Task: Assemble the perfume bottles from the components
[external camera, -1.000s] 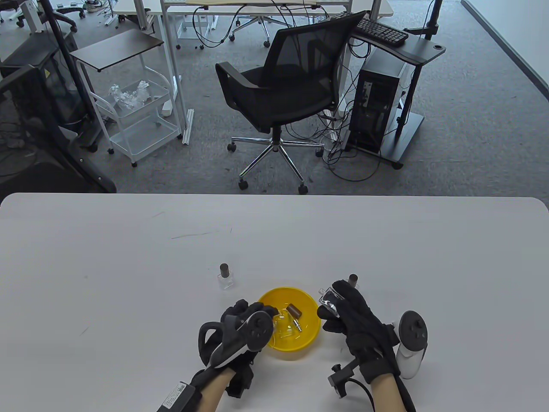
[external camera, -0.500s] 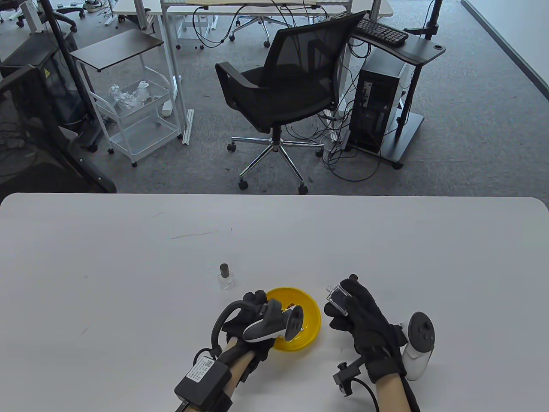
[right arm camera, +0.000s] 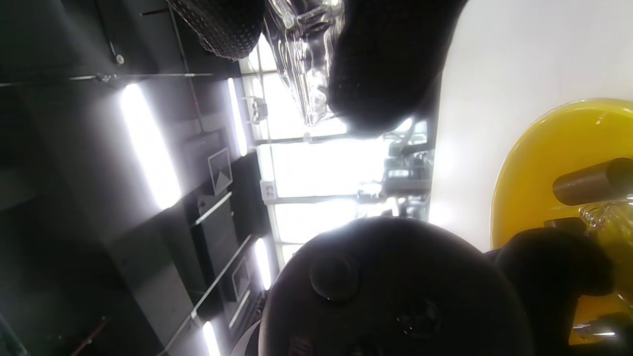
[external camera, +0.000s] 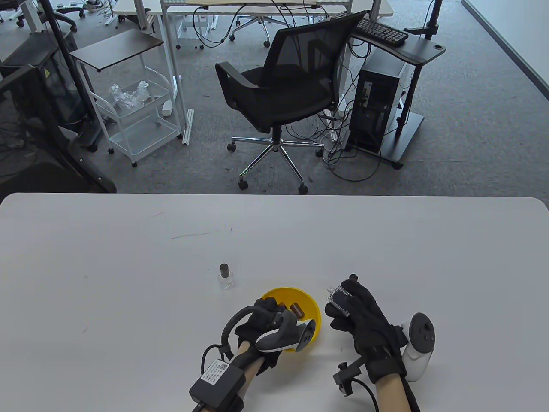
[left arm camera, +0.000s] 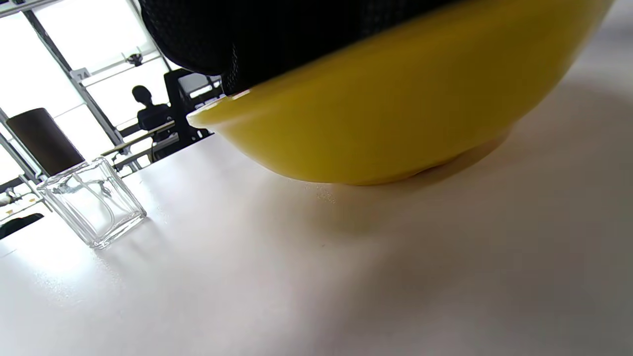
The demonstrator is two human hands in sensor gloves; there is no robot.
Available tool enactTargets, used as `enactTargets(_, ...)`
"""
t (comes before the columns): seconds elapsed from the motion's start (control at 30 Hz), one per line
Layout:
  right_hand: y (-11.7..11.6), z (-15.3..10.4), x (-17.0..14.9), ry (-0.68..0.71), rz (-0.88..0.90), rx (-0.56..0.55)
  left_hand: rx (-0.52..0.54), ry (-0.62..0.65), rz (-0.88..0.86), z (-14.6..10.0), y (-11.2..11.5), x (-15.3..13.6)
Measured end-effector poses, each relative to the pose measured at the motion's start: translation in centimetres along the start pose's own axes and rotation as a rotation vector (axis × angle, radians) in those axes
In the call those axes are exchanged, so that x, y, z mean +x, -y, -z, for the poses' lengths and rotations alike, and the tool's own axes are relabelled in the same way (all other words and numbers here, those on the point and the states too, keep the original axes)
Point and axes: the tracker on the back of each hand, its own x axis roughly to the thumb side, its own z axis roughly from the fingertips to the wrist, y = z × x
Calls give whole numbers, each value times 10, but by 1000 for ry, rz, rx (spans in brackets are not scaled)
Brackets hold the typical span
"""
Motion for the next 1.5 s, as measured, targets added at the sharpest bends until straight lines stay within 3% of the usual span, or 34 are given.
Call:
enactTargets(0.7,2,0,-5,-28,7,-20,3,-4,-64,6,3,-2)
enactTargets(1.1,1,0,-6,-42,19,-22,-63,39,-139,5,-5,-6)
enactTargets(1.3,1,0,-9,-60,26,-21,-14,37,-113,-4,-17,-5)
enactTargets(1.5,-1,0,-11,-79,55,-10,153,0,-185,-23,-29,-18)
